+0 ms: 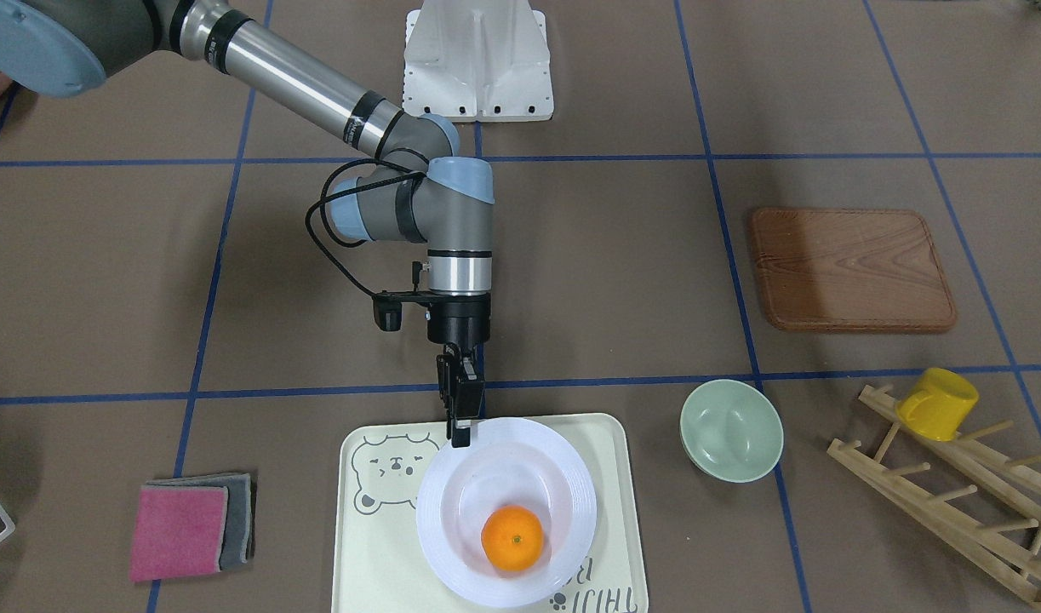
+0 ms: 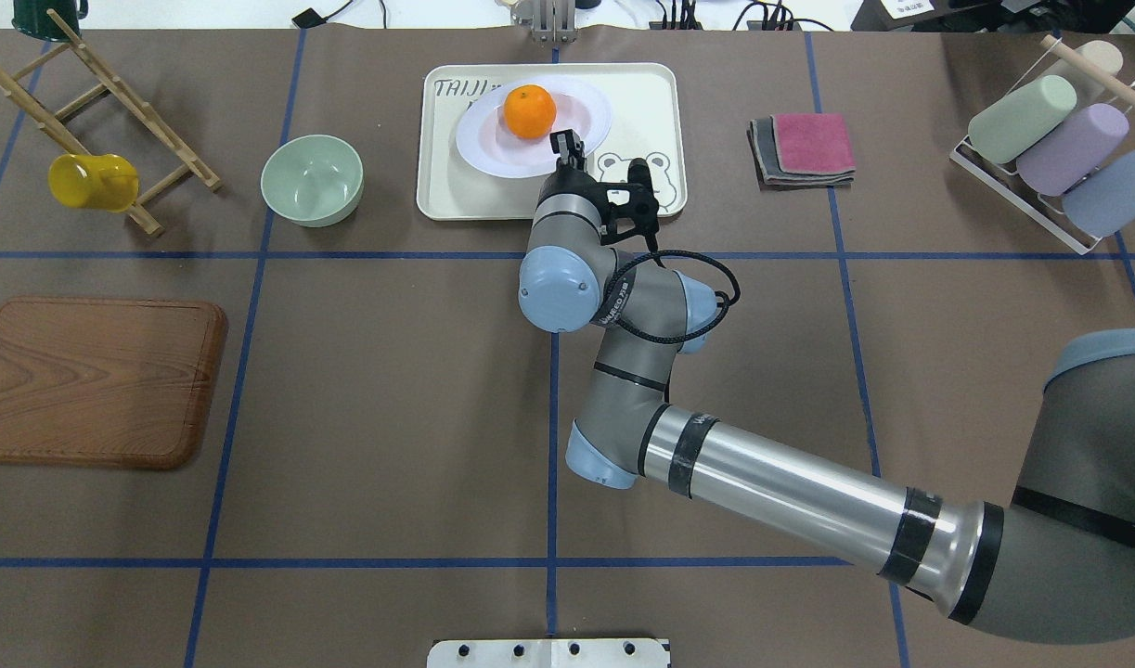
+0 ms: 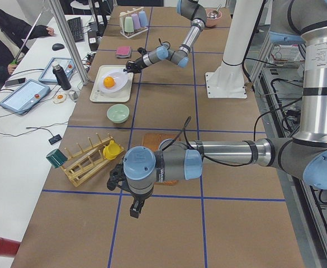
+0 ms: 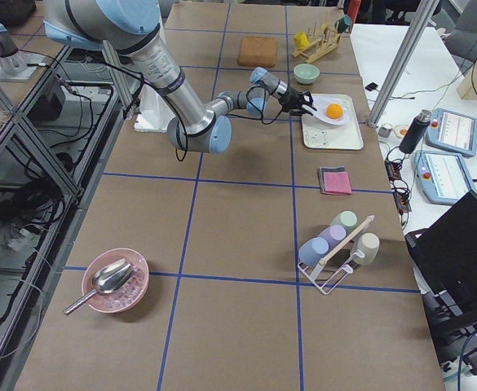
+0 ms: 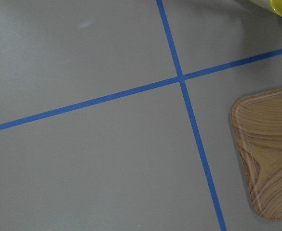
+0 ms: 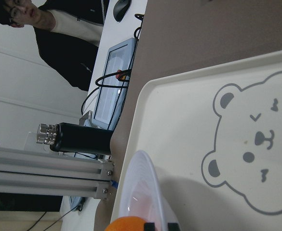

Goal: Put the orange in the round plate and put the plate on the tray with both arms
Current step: 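Release the plate on the tray and withdraw the right gripper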

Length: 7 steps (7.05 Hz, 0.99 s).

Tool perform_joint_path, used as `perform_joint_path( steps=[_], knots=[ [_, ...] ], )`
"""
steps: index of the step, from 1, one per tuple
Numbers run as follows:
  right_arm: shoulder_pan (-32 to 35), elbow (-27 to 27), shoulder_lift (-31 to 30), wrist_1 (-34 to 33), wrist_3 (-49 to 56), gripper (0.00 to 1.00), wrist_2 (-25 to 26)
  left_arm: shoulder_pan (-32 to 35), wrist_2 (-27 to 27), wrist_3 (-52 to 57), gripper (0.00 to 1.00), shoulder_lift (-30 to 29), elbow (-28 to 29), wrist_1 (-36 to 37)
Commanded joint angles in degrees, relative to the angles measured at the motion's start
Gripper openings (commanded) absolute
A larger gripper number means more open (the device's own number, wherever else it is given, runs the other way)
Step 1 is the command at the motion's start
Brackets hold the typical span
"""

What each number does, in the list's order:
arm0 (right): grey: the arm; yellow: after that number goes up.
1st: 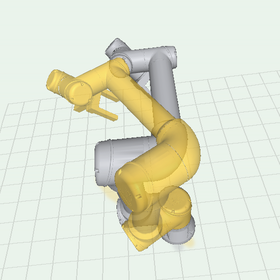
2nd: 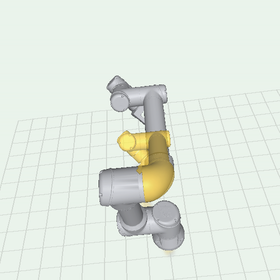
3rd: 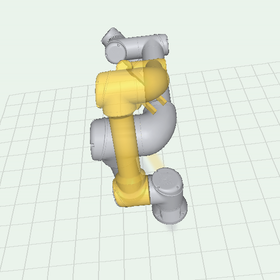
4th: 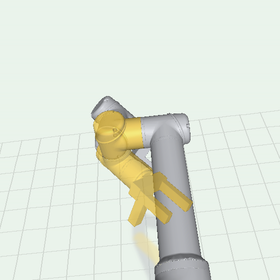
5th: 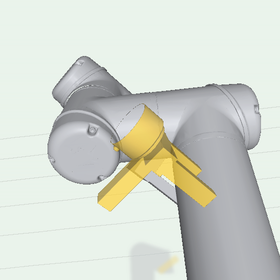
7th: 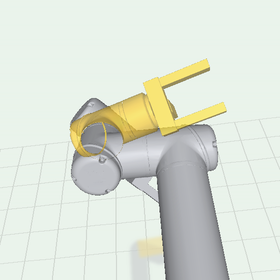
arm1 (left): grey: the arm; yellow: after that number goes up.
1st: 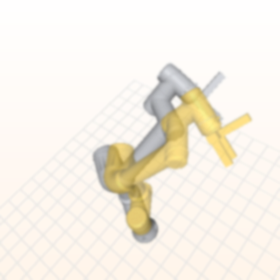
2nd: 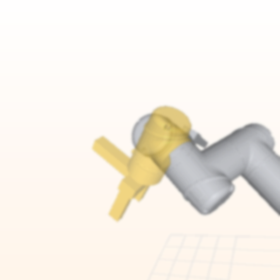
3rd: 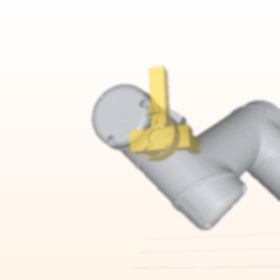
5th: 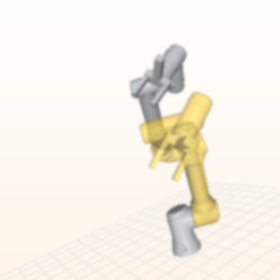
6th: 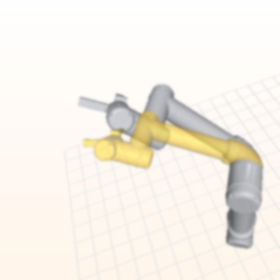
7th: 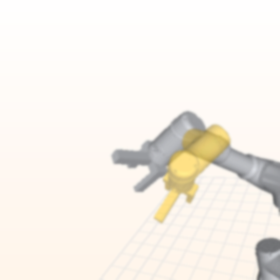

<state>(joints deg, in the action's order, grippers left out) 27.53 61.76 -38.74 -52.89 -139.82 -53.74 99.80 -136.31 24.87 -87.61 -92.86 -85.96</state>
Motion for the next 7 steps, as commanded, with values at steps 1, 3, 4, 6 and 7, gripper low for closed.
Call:
perform_joint_path(
  steps=[1, 3, 4, 6, 7],
  knots=[
    [0.24, 10.17, -5.78, -1.24, 10.13, 1.0, -7.12, 0.05, -0.01, 0.0, 0.99, 0.07, -0.12, 0.0],
    [3.83, 22.73, -9.05, -17.24, 24.78, 1.0, -20.11, -0.04, 0.08, 0.09, 0.99, 0.42, 0.23, 0.0],
    [6.46, 27.92, -10.37, -25.78, 35.04, 1.0, -27.31, -0.04, 0.08, 0.09, 0.99, 0.77, 0.14, 0.0],
    [14.78, 38.82, -17.03, -33.92, 55.34, 1.0, -42.77, 0.05, 0.16, 0.0, 0.99, 1.3, -0.04, 0.09],
    [20.05, 42.09, -20.37, -36.3, 68.15, 1.0, -50.69, 0.05, 0.25, -0.09, 0.99, 1.3, -0.12, 0.26]
  ],
)
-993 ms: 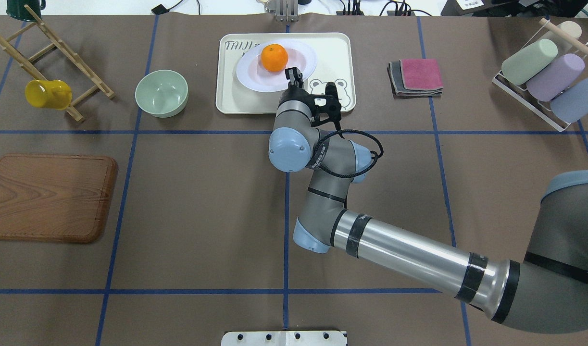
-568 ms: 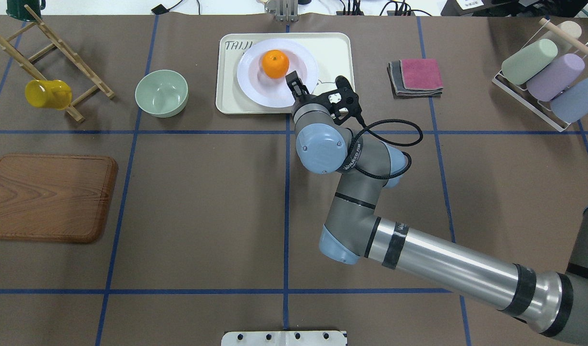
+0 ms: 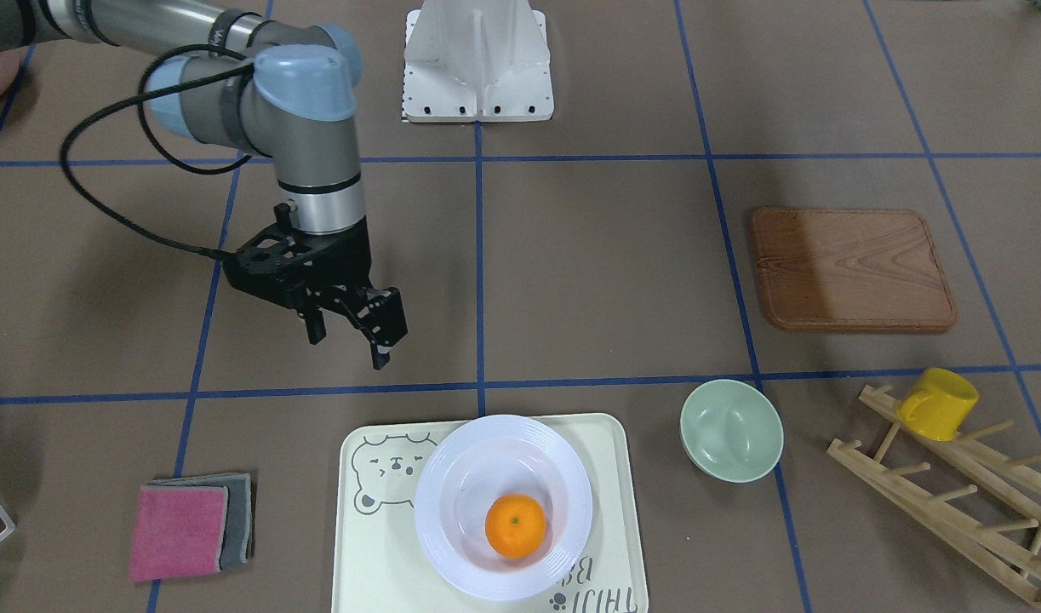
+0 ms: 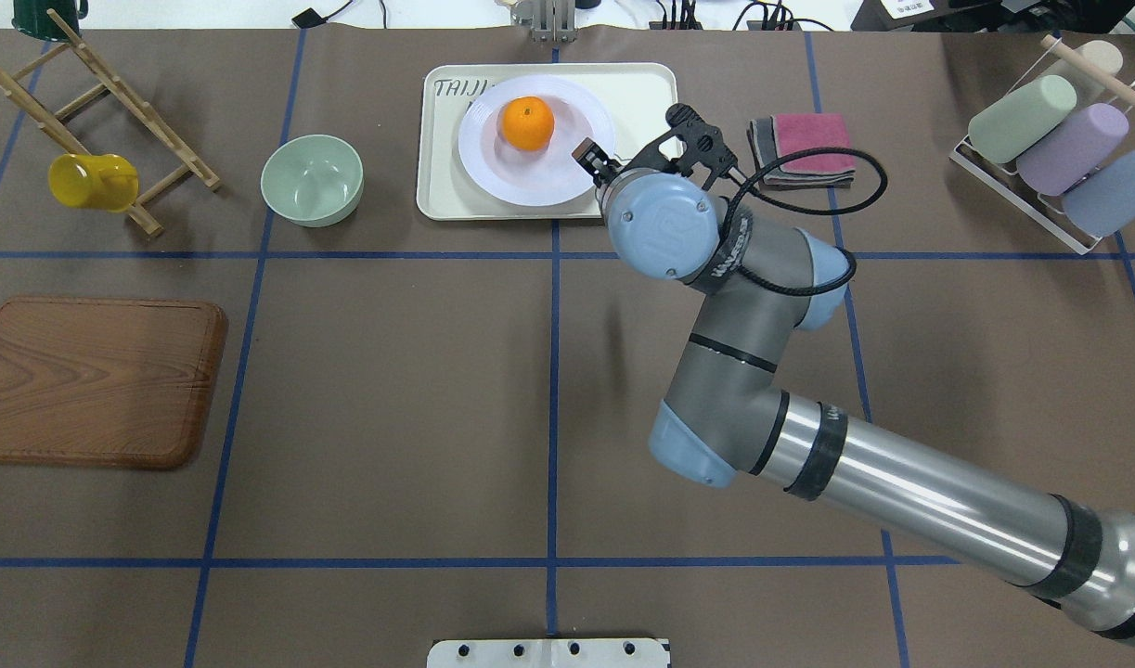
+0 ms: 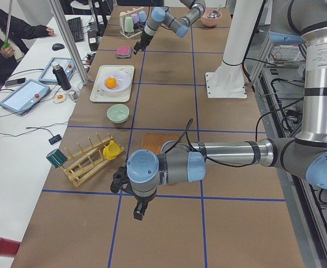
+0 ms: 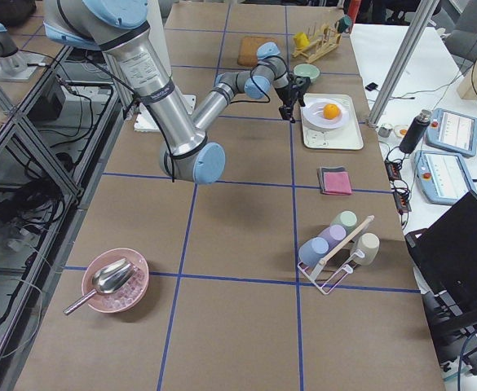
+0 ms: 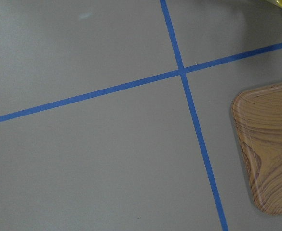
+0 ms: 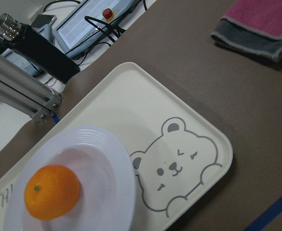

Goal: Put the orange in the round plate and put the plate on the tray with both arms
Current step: 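Release the plate on the tray and withdraw the right gripper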

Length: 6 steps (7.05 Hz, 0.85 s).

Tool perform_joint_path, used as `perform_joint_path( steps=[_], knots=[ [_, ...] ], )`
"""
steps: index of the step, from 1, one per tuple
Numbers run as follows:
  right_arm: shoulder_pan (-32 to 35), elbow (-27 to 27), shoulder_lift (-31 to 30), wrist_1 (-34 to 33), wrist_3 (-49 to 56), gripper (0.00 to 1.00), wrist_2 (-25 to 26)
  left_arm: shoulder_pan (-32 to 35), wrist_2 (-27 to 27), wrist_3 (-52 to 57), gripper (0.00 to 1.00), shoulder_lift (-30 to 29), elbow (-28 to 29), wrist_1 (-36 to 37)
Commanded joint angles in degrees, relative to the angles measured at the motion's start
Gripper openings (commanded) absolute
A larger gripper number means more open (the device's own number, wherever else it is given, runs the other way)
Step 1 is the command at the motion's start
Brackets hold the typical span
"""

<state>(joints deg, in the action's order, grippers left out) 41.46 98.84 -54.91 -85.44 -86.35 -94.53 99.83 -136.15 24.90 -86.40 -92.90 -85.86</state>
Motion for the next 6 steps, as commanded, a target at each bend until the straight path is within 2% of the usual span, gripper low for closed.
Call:
perform_joint_path(
  steps=[1, 2, 3, 4, 6],
  knots=[
    [11.74, 6.35, -6.76, -5.51, 24.98, 1.0, -16.67, -0.08, 1.14, -2.64, 0.99, -0.25, -2.09, 0.86],
    [14.84, 8.37, -10.36, -5.7, 31.44, 1.0, -19.96, -0.16, 1.5, -11.89, 0.99, 0.61, -4.63, 1.04],
    [17.48, 10.56, -14.66, -5.62, 36.72, 1.0, -22.34, -0.69, 1.59, -14.33, 0.99, 2.62, -6.92, 0.52],
    [20.99, 11.71, -18.62, -5.62, 43.47, 1.0, -24.89, -1.21, 1.68, -14.18, 0.99, 3.86, -8.42, 0.17],
    [31.17, 12.08, -27.75, -5.0, 61.29, 1.0, -32.35, -7.08, 7.37, -14.44, 0.99, 4.75, -10.36, -1.6]
  ],
)
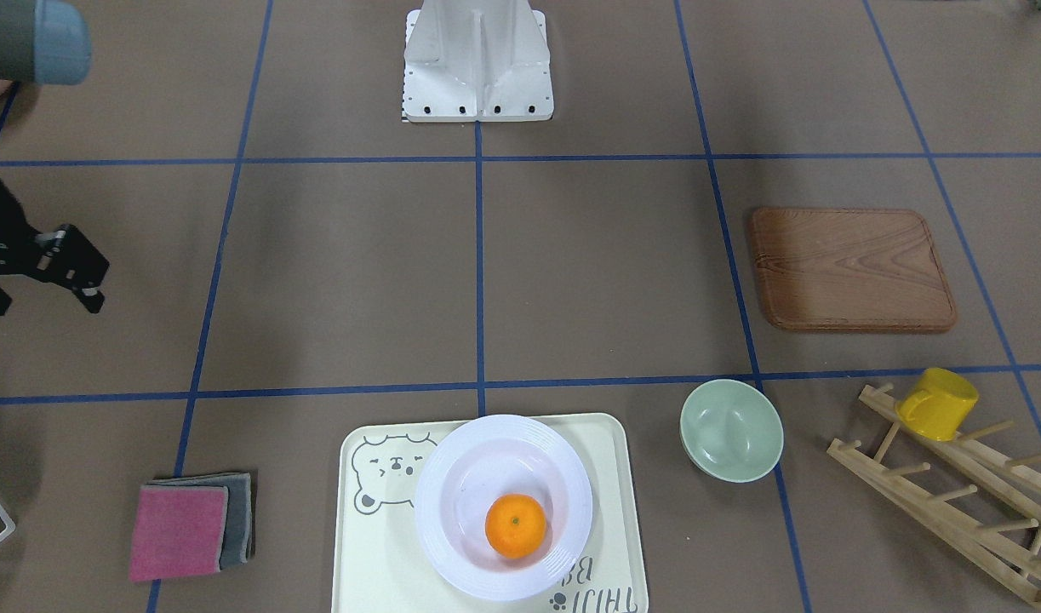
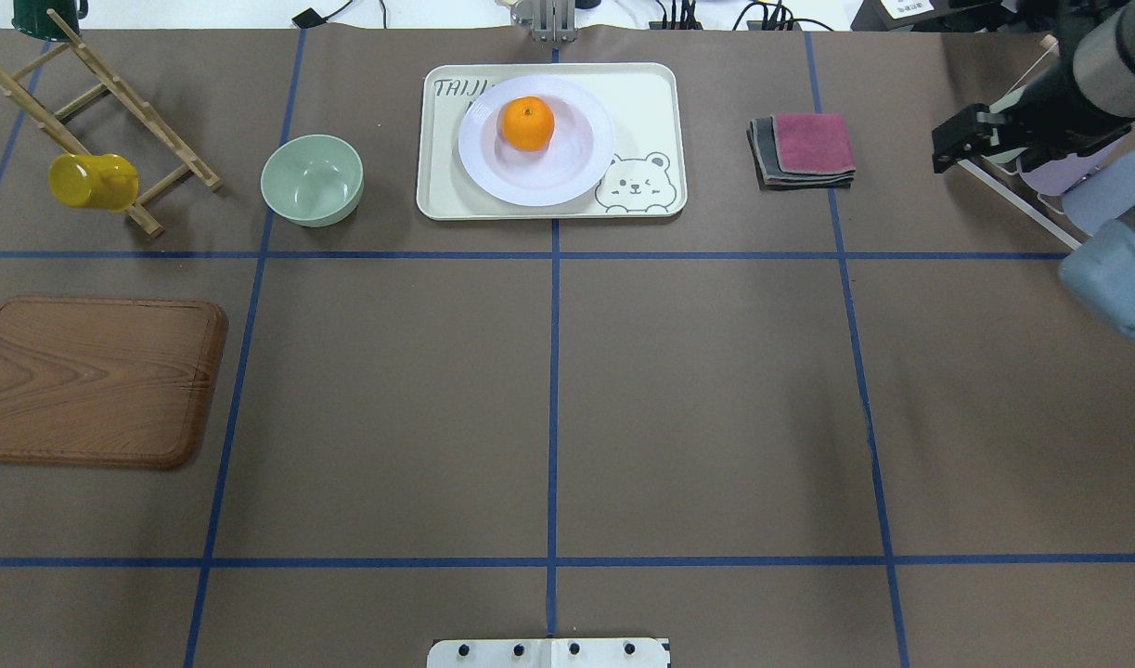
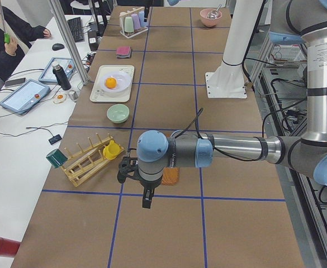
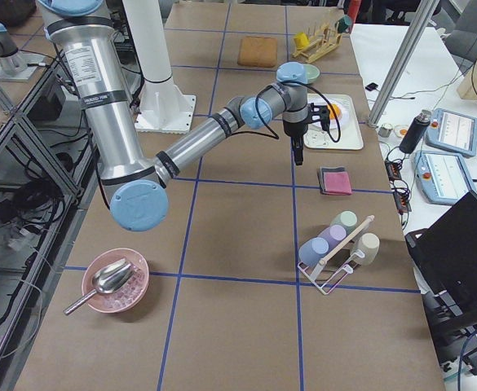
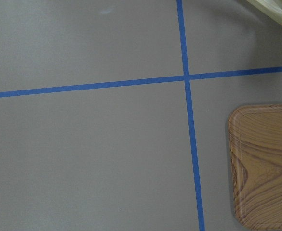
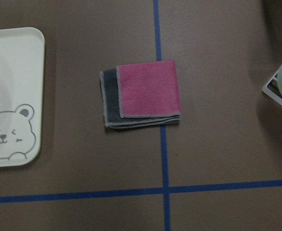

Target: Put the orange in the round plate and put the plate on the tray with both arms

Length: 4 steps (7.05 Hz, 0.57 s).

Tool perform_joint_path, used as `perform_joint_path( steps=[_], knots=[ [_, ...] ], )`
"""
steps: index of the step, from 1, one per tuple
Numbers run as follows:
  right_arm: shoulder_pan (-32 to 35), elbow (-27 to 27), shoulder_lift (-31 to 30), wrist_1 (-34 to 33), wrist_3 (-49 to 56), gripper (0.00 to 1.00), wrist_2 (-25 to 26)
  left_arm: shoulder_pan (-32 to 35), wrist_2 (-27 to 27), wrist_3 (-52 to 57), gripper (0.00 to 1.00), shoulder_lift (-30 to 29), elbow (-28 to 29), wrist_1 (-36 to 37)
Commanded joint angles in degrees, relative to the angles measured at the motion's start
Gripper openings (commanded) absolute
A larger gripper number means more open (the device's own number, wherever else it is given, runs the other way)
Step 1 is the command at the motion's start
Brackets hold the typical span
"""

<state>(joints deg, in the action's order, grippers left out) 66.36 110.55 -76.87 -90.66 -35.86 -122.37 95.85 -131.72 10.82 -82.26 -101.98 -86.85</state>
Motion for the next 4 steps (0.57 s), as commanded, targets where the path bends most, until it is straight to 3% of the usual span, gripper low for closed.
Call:
perform_joint_path(
  steps=[1, 3, 4],
  knots=[
    [11.03, -0.25, -9.92, -0.21, 18.38, 1.0, -6.03, -4.96, 3.22, -0.19, 0.99, 0.43, -2.68, -0.08],
    [18.34, 0.01, -20.37, 0.05, 31.58, 1.0, -8.84, -6.99, 3.4, -0.62, 0.99, 0.34, -3.4, -0.08],
    [19.24, -0.16, -24.86, 0.14, 33.03, 1.0, -8.94, -7.0, 2.97, -0.62, 0.99, 0.6, -3.66, 0.01]
  ],
)
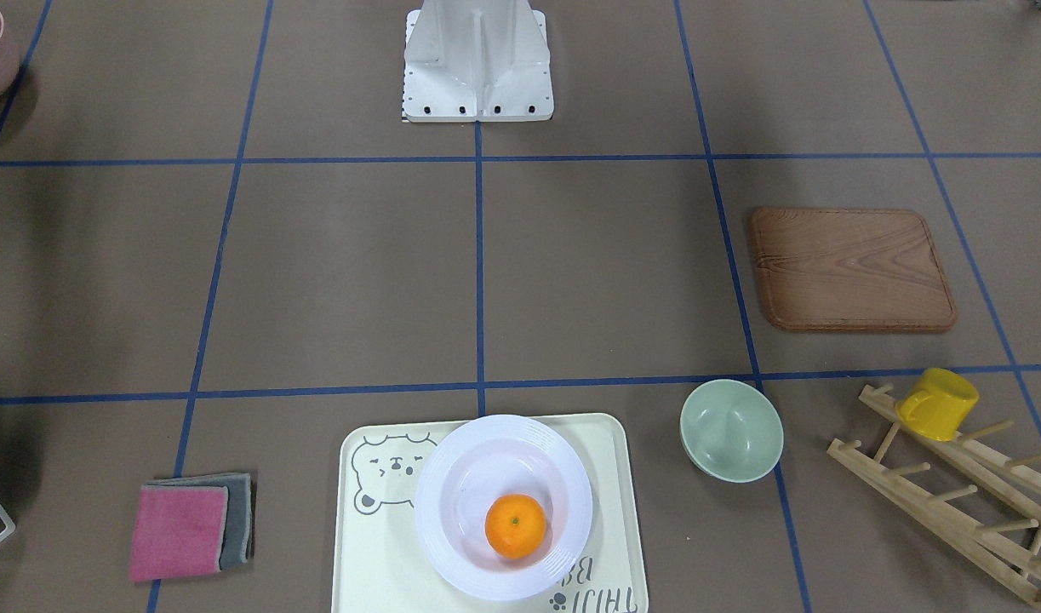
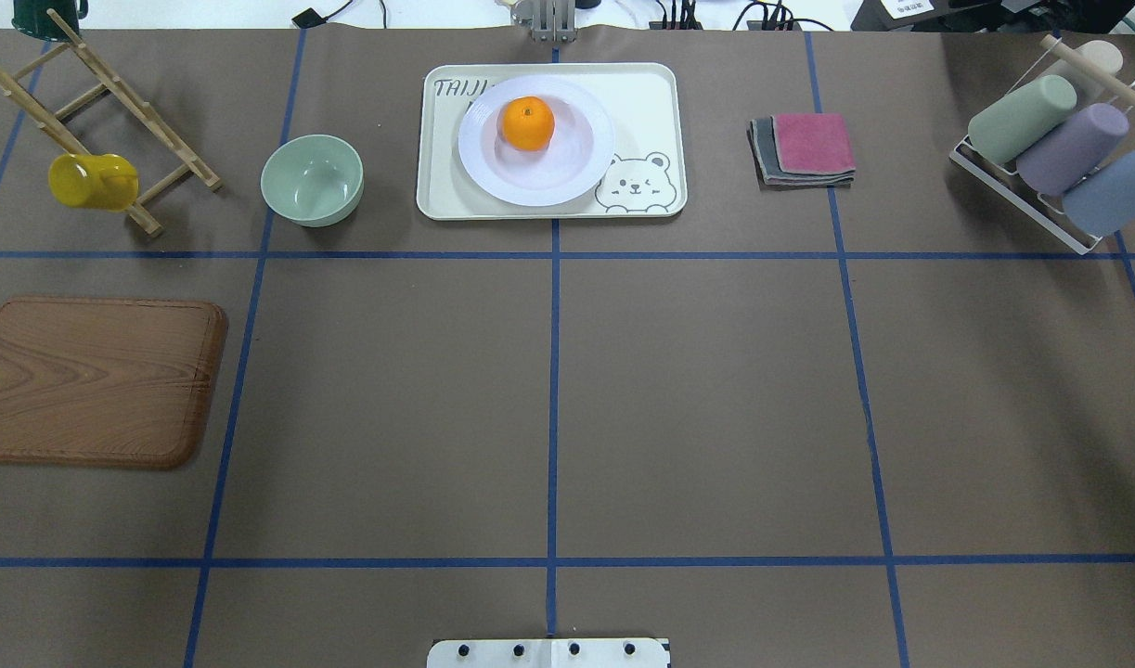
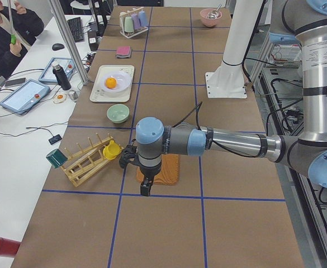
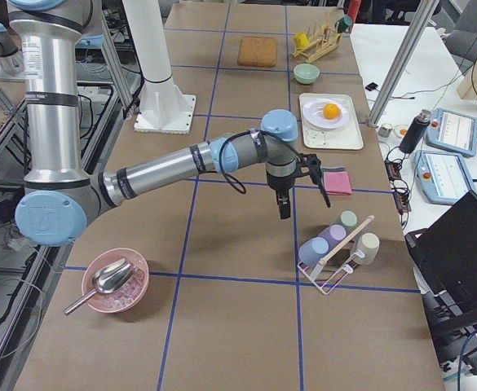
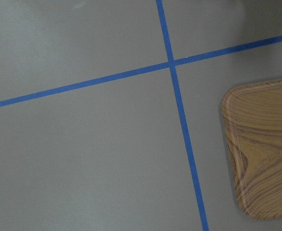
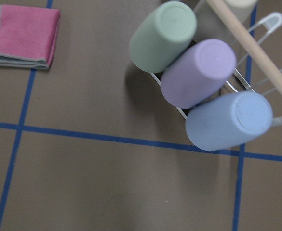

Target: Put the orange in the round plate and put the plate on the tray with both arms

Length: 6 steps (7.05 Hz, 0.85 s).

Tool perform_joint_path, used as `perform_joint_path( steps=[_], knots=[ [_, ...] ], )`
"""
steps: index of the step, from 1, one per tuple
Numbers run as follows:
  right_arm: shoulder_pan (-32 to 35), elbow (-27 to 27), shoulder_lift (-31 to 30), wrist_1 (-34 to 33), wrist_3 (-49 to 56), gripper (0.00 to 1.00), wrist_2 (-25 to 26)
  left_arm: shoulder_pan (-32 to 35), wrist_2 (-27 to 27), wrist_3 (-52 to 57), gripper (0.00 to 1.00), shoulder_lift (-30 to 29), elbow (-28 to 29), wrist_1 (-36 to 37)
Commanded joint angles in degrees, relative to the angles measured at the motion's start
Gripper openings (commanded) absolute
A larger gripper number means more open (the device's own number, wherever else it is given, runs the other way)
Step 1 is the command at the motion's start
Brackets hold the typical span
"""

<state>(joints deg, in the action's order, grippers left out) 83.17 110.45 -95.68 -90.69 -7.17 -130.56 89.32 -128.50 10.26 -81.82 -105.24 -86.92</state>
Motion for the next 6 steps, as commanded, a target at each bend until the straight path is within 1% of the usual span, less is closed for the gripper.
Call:
perform_joint_path(
  steps=[1, 2, 3, 4, 6],
  knots=[
    [2.61, -0.24, -8.36, 0.25, 4.45, 1.0, -0.58, -0.46, -0.52, 0.11, 0.99, 0.6, 0.29, 0.34],
    [3.05, -0.33, -8.99, 0.34, 4.45, 1.0, -0.49, -0.46, -1.22, 0.2, 0.99, 0.61, 0.47, 0.35],
    [3.05, -0.41, -9.43, 0.43, 4.45, 1.0, -0.05, -0.46, -8.19, 0.11, 0.99, -0.09, 0.91, -0.35],
    [3.05, -1.28, -9.35, 0.43, 4.45, 1.0, -0.05, -0.37, -11.22, 0.02, 0.99, 0.25, 1.35, -0.18],
    [3.05, -1.47, -9.17, 0.52, 4.45, 1.0, -0.4, -0.2, -11.16, 0.11, 0.99, 0.87, 1.44, -0.18]
  ],
)
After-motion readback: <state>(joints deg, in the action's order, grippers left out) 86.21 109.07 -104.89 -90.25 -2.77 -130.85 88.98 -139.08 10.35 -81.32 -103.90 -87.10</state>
